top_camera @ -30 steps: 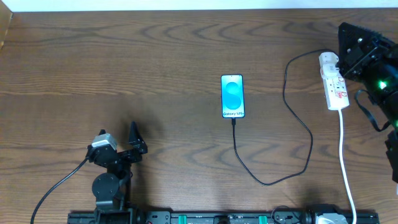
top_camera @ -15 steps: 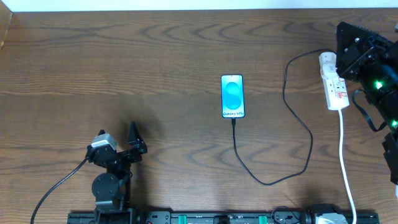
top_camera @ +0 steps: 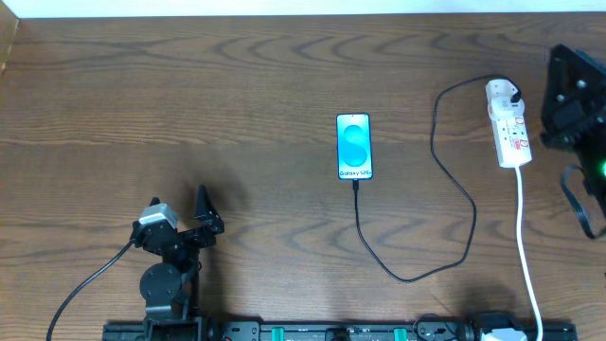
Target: Plug charger to phone and switch on socket
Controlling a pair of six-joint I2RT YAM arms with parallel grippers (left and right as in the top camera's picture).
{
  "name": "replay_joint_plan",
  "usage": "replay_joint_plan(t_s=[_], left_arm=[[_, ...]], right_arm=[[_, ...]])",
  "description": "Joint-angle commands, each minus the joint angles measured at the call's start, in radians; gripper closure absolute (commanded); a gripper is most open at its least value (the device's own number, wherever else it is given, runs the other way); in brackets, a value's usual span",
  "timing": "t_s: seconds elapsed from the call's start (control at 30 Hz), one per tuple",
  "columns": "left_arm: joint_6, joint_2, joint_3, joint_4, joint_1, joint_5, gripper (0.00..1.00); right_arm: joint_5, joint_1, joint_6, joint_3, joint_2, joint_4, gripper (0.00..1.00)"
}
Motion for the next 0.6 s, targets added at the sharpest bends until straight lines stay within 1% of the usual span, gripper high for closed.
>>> replay_joint_plan(t_s=[0.0,0.1,0.13,0.3,0.43,0.57], left_arm=[[0.019,-0.003,-0.026,-0.029,0.005,0.006,0.08],[0.129,-0.003,-0.026,-0.029,0.005,0.057,0.08],[0.145,-0.003,-0.026,-0.029,0.005,0.065,0.09],[0.163,-0.003,-0.026,-0.029,0.005,0.070,0.08],[0.227,-0.003,-0.026,-0.028,0.005,0.077,0.09],[0.232,-0.003,-0.026,-0.028,0.005,0.078,0.08]], right_arm=[[0.045,0.007,-0.010,0.001,-0.031,0.000,0.75],[0.045,0.007,-0.011,0.001,-0.042,0.000,0.76],[0.045,0.007,-0.010,0.001,-0.043,0.000,0.76],[0.045,0.007,-0.010,0.001,-0.043,0.006,0.76],[0.045,0.006,-0.011,0.001,-0.043,0.016,0.74],[0.045,0.006,-0.011,0.001,-0.046,0.020,0.74]])
